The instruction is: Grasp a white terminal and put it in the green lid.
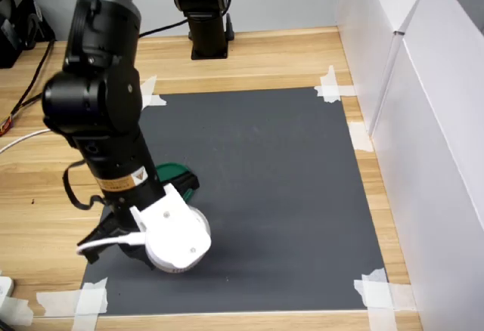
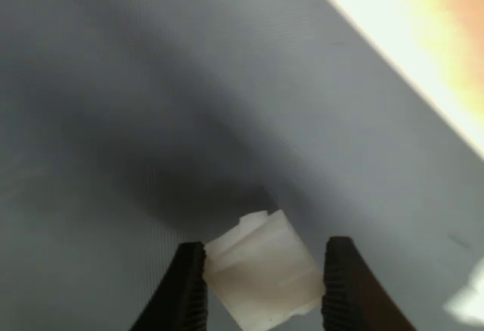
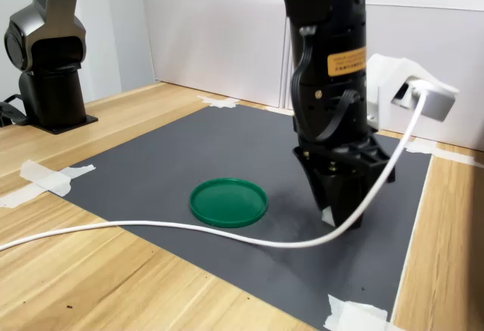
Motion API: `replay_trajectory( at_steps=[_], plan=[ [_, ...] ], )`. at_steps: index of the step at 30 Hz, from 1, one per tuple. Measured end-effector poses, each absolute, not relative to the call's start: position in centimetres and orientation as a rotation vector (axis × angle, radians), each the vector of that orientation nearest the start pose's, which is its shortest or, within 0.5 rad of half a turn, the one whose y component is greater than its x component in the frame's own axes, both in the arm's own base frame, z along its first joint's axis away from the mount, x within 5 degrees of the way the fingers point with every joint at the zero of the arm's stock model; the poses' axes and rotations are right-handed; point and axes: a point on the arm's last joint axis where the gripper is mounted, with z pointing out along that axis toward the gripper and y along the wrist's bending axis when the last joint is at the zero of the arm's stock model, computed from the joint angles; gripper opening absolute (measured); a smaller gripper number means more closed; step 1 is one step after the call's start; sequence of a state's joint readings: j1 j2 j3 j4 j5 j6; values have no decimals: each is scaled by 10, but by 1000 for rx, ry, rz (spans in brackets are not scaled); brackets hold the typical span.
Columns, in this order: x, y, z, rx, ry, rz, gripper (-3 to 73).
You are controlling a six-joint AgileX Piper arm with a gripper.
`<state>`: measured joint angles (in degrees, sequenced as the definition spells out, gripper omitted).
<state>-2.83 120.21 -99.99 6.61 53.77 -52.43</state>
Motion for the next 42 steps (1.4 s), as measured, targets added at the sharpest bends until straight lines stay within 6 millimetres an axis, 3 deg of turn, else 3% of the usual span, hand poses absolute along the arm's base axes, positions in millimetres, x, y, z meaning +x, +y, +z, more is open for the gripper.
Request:
replay_trajectory(
  at_steps=[3,8,15,21,25,32,42],
  plan=[
    [446,-11,242,-1078,2519,-86,355],
    [417,-6,261,-1140,2481,-114,355],
    [374,-3,241,-1233,2487,-151,355],
    [351,-7,221,-1296,2513,-210,356],
    [345,-10,210,-1281,2554,-203,356],
    [346,-29,209,-1159,2581,-234,356],
    [346,-29,207,-1168,2587,-227,356]
  ],
)
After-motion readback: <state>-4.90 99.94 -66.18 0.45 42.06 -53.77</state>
